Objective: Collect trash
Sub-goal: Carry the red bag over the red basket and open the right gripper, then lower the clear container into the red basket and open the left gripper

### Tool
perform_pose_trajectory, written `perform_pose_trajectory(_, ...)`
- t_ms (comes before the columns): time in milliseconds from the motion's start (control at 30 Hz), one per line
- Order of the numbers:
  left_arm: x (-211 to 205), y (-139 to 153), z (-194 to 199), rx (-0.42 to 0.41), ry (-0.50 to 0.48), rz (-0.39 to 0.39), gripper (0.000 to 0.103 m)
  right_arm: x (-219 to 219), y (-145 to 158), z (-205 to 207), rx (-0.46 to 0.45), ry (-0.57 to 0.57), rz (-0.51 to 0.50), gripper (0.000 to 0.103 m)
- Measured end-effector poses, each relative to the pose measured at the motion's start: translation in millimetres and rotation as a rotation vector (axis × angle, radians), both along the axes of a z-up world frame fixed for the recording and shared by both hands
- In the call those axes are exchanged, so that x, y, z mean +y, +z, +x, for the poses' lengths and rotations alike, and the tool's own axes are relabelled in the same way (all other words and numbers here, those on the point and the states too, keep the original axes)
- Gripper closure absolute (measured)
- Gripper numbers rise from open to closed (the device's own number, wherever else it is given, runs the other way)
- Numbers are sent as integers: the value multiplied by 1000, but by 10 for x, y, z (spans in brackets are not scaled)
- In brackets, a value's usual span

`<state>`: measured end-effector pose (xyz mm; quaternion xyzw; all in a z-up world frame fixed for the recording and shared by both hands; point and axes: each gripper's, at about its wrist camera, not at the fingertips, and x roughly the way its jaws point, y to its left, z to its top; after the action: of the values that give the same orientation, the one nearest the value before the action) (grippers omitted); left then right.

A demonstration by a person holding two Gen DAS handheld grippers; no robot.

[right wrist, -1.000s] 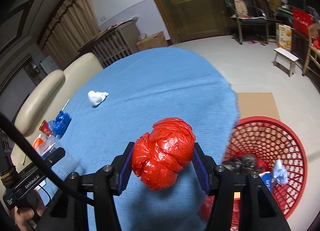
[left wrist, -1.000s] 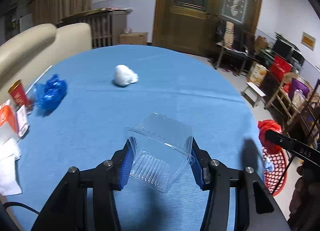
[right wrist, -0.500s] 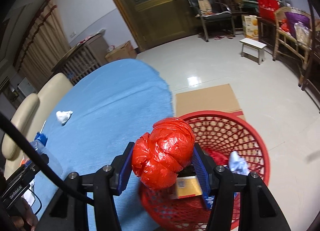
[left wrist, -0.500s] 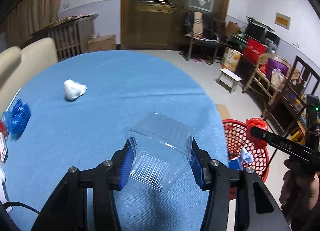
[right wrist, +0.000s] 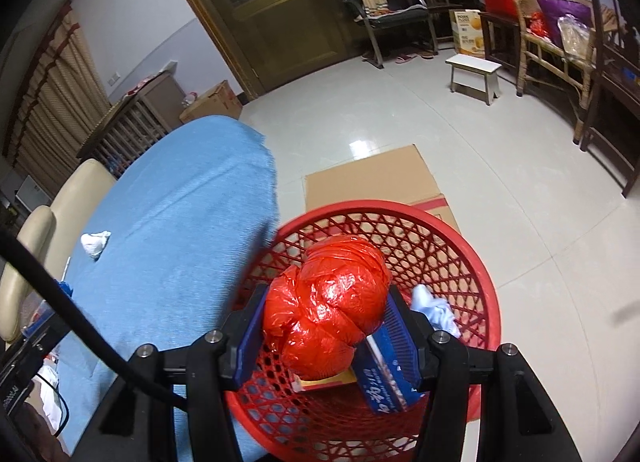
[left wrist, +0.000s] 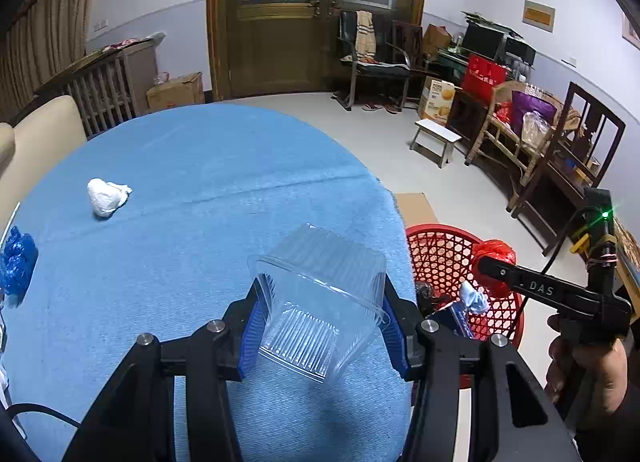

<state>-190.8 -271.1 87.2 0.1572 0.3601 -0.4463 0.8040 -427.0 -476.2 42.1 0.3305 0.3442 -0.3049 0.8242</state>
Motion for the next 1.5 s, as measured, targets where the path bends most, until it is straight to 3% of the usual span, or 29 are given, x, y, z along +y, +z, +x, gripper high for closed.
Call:
perform_pose_trajectory(333, -151, -31, -56, 8, -33, 9, 50, -96, -155, -100, 37, -32, 36, 41)
perform_pose_trajectory(500, -277, -41, -135, 16, -64, 9, 50, -121, -206, -140, 81, -58, 31, 28)
perform_pose_trajectory(967, -707, -93, -503, 38, -214, 41, 47, -392, -82, -581, 19, -215, 11, 28)
perform_pose_trajectory(1233, -955, -193, -650, 138, -293, 52, 41, -468, -130, -787, 17, -260, 21, 28)
perform_pose_trajectory(1333, -1002, -247, -654, 165, -289, 78, 40, -484, -163, -827, 20, -267, 33, 28)
perform_pose_trajectory(1500, -918, -203, -542, 198, -248, 41, 33, -471, -144, -825, 8, -264, 30, 28)
